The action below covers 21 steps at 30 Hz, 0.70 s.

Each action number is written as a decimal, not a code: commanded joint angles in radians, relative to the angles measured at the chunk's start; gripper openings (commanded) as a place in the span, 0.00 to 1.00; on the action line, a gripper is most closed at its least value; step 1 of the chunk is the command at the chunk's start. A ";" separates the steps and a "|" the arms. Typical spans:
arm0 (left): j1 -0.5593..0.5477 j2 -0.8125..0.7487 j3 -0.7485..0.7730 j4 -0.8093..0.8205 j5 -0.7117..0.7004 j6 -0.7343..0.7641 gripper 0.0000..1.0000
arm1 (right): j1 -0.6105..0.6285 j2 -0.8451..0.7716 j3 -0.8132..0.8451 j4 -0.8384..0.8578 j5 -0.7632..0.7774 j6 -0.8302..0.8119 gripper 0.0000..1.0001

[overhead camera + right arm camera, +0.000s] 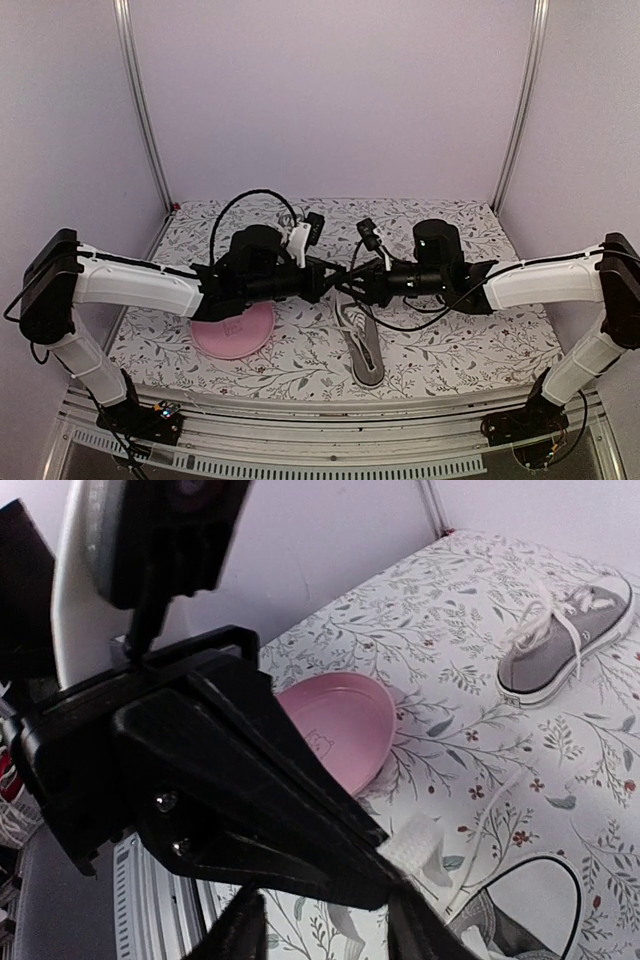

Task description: Tie the shoes

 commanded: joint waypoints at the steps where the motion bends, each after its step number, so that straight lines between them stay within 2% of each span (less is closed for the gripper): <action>1: 0.000 0.014 0.031 0.030 0.033 -0.013 0.00 | 0.014 0.007 0.026 0.030 0.110 0.029 0.19; 2: 0.000 0.015 0.030 0.032 0.035 -0.016 0.00 | 0.014 -0.003 0.018 0.032 0.145 0.049 0.08; 3: 0.001 0.014 0.029 0.035 0.036 -0.018 0.00 | 0.014 -0.015 0.003 0.036 0.178 0.062 0.04; 7: 0.000 0.012 0.021 0.045 0.032 -0.032 0.00 | 0.014 -0.062 -0.048 0.055 0.233 0.103 0.02; 10: 0.001 0.016 0.016 0.058 0.022 -0.041 0.00 | 0.013 -0.076 -0.060 0.061 0.201 0.111 0.03; 11: 0.002 0.017 0.019 0.059 0.018 -0.044 0.00 | 0.013 -0.074 -0.061 0.066 0.172 0.106 0.06; 16: 0.012 0.031 0.034 0.023 -0.033 -0.093 0.00 | 0.014 -0.042 -0.053 0.101 0.011 0.084 0.33; 21: 0.023 0.030 0.032 0.026 -0.021 -0.108 0.00 | 0.021 0.007 -0.030 0.103 0.027 0.071 0.42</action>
